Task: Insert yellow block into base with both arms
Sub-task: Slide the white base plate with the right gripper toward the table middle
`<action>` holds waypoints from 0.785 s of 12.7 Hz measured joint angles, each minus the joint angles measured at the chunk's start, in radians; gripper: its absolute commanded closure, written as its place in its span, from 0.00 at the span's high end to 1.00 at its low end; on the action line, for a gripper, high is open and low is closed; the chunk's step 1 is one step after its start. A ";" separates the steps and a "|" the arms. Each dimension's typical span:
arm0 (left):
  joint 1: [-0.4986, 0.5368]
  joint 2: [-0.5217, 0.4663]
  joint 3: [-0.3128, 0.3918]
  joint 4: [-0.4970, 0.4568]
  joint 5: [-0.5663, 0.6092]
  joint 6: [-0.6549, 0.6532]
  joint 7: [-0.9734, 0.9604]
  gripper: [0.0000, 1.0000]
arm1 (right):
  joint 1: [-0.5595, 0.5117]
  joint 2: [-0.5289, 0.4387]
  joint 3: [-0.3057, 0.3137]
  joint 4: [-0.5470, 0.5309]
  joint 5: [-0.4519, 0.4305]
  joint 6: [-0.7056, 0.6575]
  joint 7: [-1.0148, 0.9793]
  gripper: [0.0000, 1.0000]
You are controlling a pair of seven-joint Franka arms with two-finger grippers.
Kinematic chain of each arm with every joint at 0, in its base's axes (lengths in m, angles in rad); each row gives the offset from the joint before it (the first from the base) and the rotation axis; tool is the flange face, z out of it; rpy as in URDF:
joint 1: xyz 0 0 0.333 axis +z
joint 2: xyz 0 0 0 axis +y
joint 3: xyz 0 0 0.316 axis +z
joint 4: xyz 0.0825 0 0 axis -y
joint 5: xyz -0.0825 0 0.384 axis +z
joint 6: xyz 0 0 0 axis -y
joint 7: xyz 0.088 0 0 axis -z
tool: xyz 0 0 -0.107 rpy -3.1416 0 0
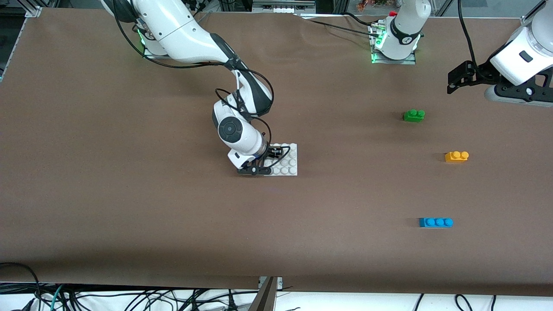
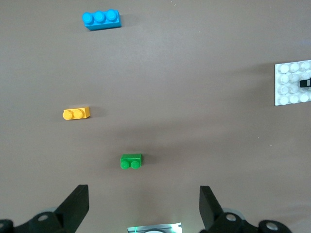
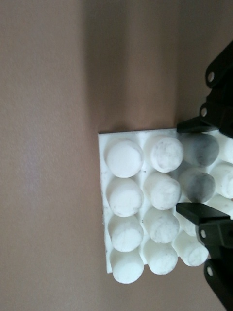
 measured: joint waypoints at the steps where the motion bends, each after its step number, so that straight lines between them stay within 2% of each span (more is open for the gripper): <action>1: 0.000 0.000 0.000 0.000 0.000 0.000 0.000 1.00 | 0.004 0.003 0.000 0.005 0.000 0.000 0.003 0.62; 10: 0.000 0.000 0.000 0.000 0.000 0.000 0.000 1.00 | 0.044 0.052 0.000 0.086 0.000 0.001 0.038 0.63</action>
